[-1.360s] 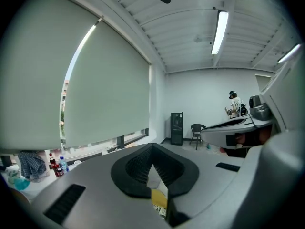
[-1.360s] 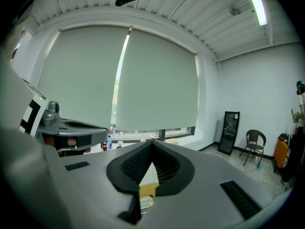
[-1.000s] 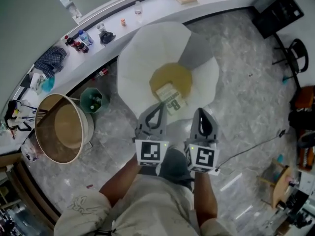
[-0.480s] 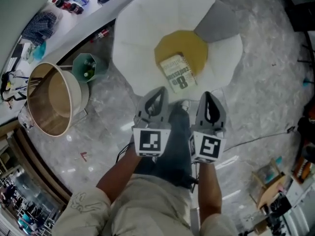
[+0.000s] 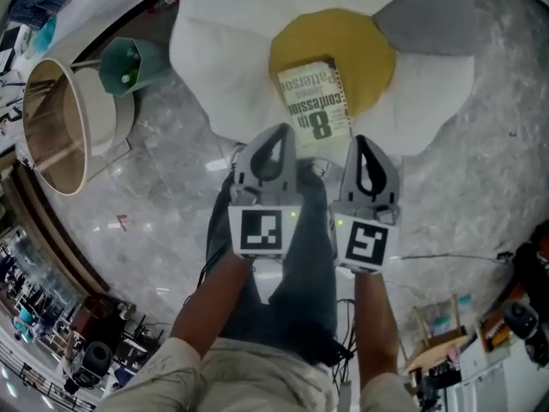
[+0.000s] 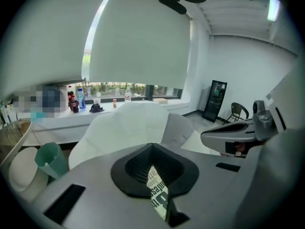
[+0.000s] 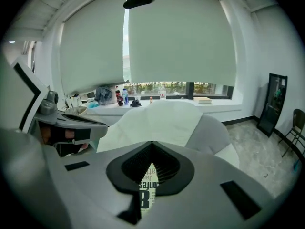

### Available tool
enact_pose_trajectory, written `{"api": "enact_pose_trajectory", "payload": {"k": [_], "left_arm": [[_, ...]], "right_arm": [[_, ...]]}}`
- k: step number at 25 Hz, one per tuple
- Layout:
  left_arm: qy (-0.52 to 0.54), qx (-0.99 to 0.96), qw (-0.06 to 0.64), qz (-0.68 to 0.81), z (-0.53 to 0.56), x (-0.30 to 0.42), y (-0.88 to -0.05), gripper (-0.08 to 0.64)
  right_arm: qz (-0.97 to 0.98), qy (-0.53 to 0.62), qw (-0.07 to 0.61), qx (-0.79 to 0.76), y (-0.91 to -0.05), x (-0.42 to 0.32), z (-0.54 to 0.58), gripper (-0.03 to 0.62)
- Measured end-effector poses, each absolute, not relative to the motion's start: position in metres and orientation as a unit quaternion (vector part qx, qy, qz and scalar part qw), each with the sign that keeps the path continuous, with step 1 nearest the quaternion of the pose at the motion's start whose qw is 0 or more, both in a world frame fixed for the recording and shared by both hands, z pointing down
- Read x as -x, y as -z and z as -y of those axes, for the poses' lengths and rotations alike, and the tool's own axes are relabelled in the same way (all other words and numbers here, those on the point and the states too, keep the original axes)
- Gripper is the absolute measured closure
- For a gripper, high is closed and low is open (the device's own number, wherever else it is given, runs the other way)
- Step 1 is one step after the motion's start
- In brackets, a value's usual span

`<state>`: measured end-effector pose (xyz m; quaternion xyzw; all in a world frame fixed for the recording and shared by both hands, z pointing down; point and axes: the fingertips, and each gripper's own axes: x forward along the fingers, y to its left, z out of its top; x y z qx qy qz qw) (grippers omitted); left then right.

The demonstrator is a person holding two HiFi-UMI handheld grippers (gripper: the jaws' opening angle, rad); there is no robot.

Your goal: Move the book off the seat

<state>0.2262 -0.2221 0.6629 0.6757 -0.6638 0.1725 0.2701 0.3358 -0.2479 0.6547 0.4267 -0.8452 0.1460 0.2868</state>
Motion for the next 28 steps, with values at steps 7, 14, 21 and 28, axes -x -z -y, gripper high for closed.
{"api": "enact_pose_trajectory", "payload": {"k": [7, 14, 21, 28], "left_arm": [[-0.196, -0.652, 0.302, 0.667, 0.224, -0.235, -0.765, 0.557], [-0.208, -0.62, 0.366, 0.662, 0.206, -0.24, -0.857, 0.521], [-0.2, -0.578, 0.453, 0.649, 0.189, -0.244, -0.943, 0.371], [-0.194, -0.557, 0.494, 0.639, 0.181, -0.25, -0.994, 0.317]], "right_arm": [[0.846, -0.176, 0.323, -0.386, -0.757, -0.347, 0.253, 0.588], [0.831, -0.234, 0.34, -0.373, -0.849, -0.35, 0.259, 0.523], [0.807, -0.277, 0.397, -0.338, -0.934, -0.355, 0.243, 0.377], [0.795, -0.289, 0.423, -0.324, -0.985, -0.366, 0.247, 0.336]]}}
